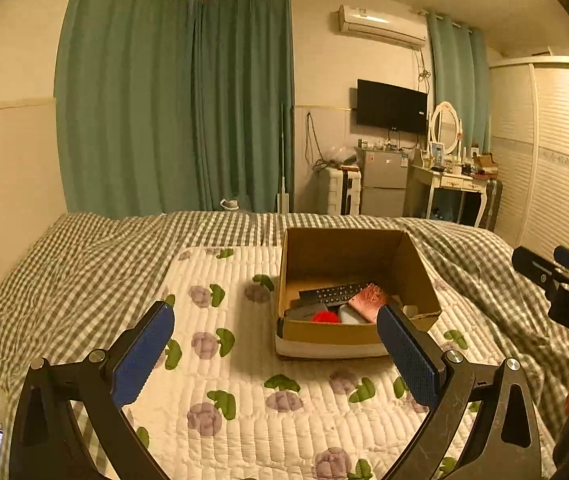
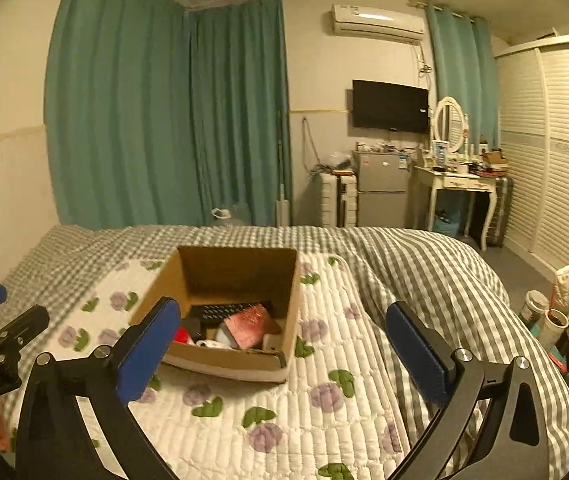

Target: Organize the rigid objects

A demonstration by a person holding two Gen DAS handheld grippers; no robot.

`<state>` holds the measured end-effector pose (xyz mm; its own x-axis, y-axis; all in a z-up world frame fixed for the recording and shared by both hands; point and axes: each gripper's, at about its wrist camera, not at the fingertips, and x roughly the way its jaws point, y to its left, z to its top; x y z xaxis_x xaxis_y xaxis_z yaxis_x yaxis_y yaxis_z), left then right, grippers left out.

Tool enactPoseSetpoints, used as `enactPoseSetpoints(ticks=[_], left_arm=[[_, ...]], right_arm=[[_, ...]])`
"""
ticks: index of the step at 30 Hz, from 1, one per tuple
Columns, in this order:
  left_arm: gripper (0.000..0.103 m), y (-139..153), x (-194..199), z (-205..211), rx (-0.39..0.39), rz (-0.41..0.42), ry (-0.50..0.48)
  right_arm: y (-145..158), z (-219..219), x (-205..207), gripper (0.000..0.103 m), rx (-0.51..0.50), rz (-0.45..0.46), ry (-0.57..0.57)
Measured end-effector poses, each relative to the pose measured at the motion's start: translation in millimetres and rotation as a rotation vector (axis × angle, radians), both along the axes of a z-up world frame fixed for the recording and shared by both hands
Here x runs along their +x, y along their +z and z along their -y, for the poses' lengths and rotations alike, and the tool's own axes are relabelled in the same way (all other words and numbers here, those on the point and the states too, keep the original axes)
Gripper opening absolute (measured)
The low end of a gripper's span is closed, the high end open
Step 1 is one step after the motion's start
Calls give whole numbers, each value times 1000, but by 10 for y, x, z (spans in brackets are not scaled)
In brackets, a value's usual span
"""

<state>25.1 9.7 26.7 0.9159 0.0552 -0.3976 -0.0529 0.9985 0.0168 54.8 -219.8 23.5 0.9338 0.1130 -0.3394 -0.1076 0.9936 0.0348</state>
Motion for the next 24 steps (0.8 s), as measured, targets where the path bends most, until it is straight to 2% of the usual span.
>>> enactPoseSetpoints(ticks=[5, 15, 24], left_arm=[[103, -58, -7, 6, 15, -3, -5], [103, -111, -9, 16, 21, -19, -25], [103, -132, 1, -7, 10, -27, -17]], right_arm=[[-62, -70, -20, 103, -17, 33, 3], [-214, -113, 10, 103, -40, -40, -15], [-248, -160, -15, 103, -53, -31, 0]])
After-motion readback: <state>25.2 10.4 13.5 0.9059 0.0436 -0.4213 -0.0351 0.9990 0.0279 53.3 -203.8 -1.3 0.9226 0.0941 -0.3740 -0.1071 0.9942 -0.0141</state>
